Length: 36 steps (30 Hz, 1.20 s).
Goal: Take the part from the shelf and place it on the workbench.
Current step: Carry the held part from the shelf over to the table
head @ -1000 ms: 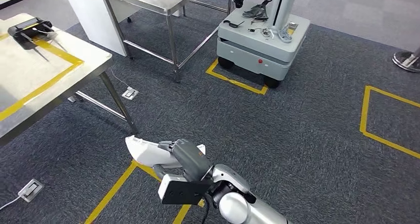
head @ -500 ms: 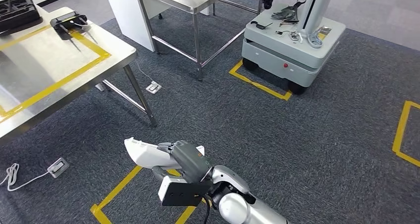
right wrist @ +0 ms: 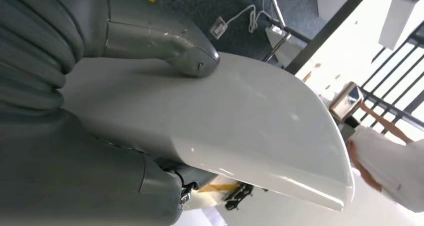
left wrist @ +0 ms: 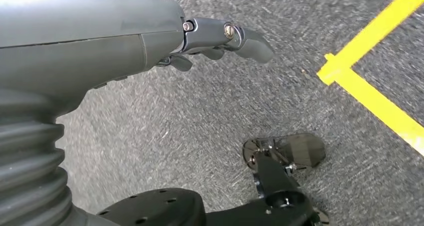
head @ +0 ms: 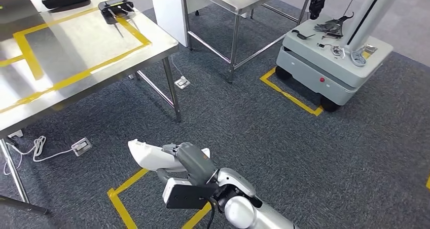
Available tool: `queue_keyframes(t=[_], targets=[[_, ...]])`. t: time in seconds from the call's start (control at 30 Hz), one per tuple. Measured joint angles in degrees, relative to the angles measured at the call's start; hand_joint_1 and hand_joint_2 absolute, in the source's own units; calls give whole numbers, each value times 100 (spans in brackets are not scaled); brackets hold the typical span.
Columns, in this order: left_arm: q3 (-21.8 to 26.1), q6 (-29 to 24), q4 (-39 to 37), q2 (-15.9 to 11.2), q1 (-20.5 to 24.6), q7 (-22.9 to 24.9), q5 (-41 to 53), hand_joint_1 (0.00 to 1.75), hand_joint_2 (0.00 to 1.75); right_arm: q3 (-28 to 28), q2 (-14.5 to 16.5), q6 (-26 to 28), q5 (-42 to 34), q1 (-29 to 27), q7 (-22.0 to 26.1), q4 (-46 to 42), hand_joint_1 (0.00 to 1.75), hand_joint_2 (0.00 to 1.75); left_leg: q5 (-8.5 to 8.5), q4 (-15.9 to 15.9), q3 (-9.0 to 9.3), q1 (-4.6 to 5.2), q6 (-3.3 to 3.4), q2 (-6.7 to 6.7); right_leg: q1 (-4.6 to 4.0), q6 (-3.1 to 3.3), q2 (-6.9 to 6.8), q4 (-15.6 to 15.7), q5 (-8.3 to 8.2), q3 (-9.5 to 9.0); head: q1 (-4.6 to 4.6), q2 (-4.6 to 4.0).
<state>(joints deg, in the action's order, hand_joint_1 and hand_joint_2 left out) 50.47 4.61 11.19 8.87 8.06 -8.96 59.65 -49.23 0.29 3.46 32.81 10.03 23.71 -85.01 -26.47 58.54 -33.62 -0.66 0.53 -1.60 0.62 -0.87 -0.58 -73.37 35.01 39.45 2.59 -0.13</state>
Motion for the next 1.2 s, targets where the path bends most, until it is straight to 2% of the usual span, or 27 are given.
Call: queue_keyframes(t=[0.03,0.07,0.1,0.13,0.2,0.23,0.3,0.33,0.4,0.43,0.47,0.5,0.53,0.57,0.6,0.63,0.7,0.77,0.83,0.9,0.97,1.0,1.03,1.07,1.1,1.13,1.2], targets=[[0,0,0,3,-4,1,1,0,175,1,-3,-3,0,-7,-2,1,157,175,1,12,-12,2,1,-70,-3,3,20,-167,15,89,0,0],[-1,0,0,4,-8,1,1,0,175,1,-3,-4,0,-8,-2,1,157,175,1,25,-20,4,0,-142,-4,15,32,-102,-82,66,0,0],[-1,0,0,5,-10,2,2,0,175,1,-3,-5,0,-8,-2,1,157,175,1,39,-23,4,-3,-218,-3,34,63,190,-271,-73,1,0],[-1,0,0,9,-10,2,2,0,175,1,-3,-5,0,-6,-2,1,157,175,2,50,-26,0,-10,-290,0,60,159,605,-460,-269,1,0],[0,-1,0,19,-5,7,2,0,175,1,-3,-5,0,-3,1,1,157,175,12,65,-55,2,-62,-416,4,93,380,1257,-677,-573,1,0],[0,-1,0,24,-8,11,3,0,175,1,-3,-5,1,-3,2,1,157,175,24,60,-75,-5,-103,-465,-3,104,447,1380,-688,-621,2,0],[0,-1,-1,25,-27,20,7,0,175,1,1,-5,2,-3,6,1,157,175,60,22,-113,-24,-196,-561,-14,140,378,1419,-706,-636,7,0],[0,0,-1,23,-40,22,8,0,175,1,4,-5,2,-3,7,1,157,175,56,27,-129,-27,-231,-522,-8,174,320,1451,-727,-657,5,0],[0,0,-1,20,-46,25,10,0,175,1,12,-4,2,-1,9,1,157,175,-110,279,-263,-9,-284,-253,15,246,176,1519,-760,-703,-17,0],[0,0,0,19,-41,25,10,0,175,1,11,-4,2,-4,9,1,157,175,-280,579,-396,-7,-302,-76,13,269,98,1534,-762,-711,-27,0],[0,0,-1,20,-34,25,10,0,175,1,9,-4,2,-7,8,2,157,175,-469,957,-573,-7,-324,34,9,285,21,1536,-757,-711,-37,0],[0,0,-1,20,-32,25,10,0,175,1,8,-5,2,-11,6,3,157,175,-612,1316,-738,-14,-344,84,5,291,-59,1535,-752,-710,-36,0],[0,0,-2,19,-37,24,11,0,175,1,7,-5,2,-13,5,4,157,175,-661,1531,-831,-21,-359,107,3,293,-135,1534,-747,-710,-37,0],[0,0,-2,18,-43,24,11,0,175,1,7,-5,2,-12,5,5,157,175,-603,1537,-818,-26,-368,127,3,289,-206,1532,-742,-713,-37,0],[0,0,-1,15,-47,23,11,0,175,1,8,-5,2,-11,5,5,157,175,-451,1314,-691,-30,-372,161,4,278,-271,1528,-734,-719,-37,0],[0,0,1,10,-47,22,11,0,175,1,8,-5,2,-10,5,4,157,175,-259,933,-482,-32,-368,232,5,262,-330,1520,-722,-728,-37,0],[-1,0,5,10,-30,17,10,0,175,1,8,-4,1,-5,5,3,157,175,-40,248,-116,0,-307,423,-24,205,-427,1489,-687,-737,-37,0],[-1,0,8,15,-21,14,10,0,175,-1,10,-3,0,-1,7,3,157,175,-30,43,-26,34,-204,465,-60,147,-508,1472,-670,-741,-25,0],[-1,0,9,16,-32,13,10,0,175,-2,14,-3,0,2,7,2,157,175,-9,39,-46,29,-115,348,-57,89,-575,1479,-660,-756,-16,0],[0,0,9,20,-33,13,10,0,175,-2,19,-3,-1,4,9,-2,157,175,19,19,-43,5,-41,239,-29,21,-405,1316,-527,-700,-10,0],[-1,0,8,25,-17,13,10,0,175,-1,15,-3,-5,1,6,-3,157,175,39,11,-49,-10,8,127,-7,-19,-112,723,-216,-427,0,0],[-1,0,7,27,-11,13,10,0,175,0,10,-3,-8,-3,2,-2,157,175,44,15,-59,-7,23,67,-6,-24,-35,335,-60,-230,2,0],[-1,0,7,28,-11,15,10,0,175,1,6,-3,-10,-7,-2,-1,157,175,47,21,-69,-3,29,4,-8,-24,0,23,29,-60,2,0],[-1,0,7,29,-18,16,10,0,175,1,2,-3,-13,-9,-4,0,157,175,49,29,-76,1,31,-61,-11,-16,16,-115,16,30,2,0],[0,0,7,28,-24,17,10,0,175,1,2,-3,-14,-9,-4,1,157,175,49,39,-79,4,31,-128,-13,0,29,-38,-102,13,2,0],[0,0,7,30,-28,19,10,0,175,1,3,-3,-15,-8,-4,1,157,175,50,47,-80,4,27,-195,-13,24,60,246,-299,-109,2,0],[0,0,7,37,-27,19,9,0,175,1,3,-3,-16,-2,-3,1,157,175,53,67,-90,10,0,-319,-8,78,232,1010,-630,-457,0,0]])
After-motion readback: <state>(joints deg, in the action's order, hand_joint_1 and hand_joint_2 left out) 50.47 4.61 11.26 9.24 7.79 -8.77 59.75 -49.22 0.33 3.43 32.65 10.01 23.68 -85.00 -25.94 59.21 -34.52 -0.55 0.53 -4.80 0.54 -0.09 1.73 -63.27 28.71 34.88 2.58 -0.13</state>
